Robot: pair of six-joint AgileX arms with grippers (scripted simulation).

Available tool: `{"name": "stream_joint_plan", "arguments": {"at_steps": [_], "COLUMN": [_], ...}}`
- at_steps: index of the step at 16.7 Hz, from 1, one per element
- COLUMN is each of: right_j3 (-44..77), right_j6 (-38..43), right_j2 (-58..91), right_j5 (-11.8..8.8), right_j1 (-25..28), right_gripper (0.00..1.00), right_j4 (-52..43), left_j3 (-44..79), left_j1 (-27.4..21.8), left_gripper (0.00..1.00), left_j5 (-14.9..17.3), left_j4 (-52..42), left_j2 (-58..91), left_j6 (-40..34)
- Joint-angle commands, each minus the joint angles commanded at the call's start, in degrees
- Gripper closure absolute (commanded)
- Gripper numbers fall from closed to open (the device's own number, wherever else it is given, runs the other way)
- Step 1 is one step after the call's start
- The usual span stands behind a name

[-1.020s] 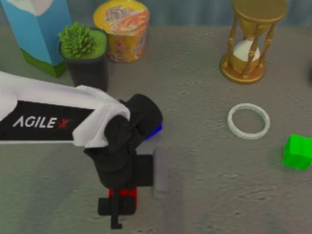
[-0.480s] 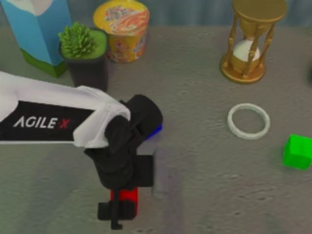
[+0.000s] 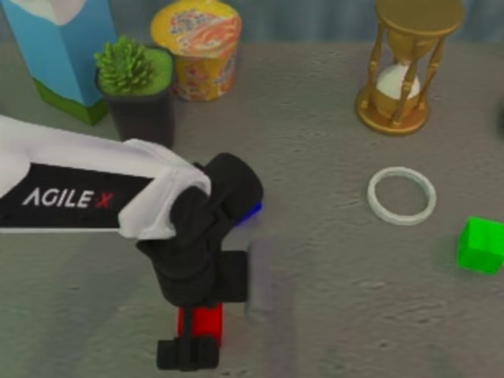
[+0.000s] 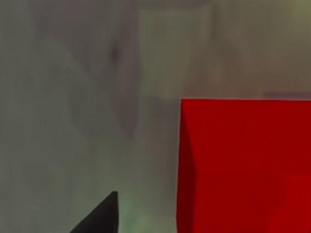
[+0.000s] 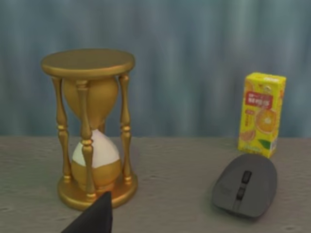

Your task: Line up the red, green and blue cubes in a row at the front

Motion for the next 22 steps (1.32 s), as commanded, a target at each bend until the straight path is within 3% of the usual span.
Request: {"name": "stream_joint_plan", "arguments": {"at_steps": [4,12,18,22], "right_j3": [0.0,0.0,0.53,7.77], "right_j6": [0.0,0.0,-0.46,-6.71], "right_j2": [0.0,0.0,0.56,8.9], "right_j5": [0.0,0.0,-0.04,-0.19], "right_j1": [0.0,0.0,0.09,0.95], "right_gripper": [0.0,0.0,0.0,0.0], "right_j4": [0.0,0.0,-0.38,-5.64], "left_j3": [0.72,8.27,7.86,1.82], "left_j1": [0.04,1.36,1.32,5.02], "left_gripper": [0.0,0.0,0.0,0.0], "left_j5": [-0.02,-0.03,-0.07,-0.55], "left_j4": [-0.97,-15.67,-15.35,-10.52], "left_j2": [-0.48,-7.36,-7.83,-15.36], "left_j6": [0.15,0.04,-0.12,-3.28]}}
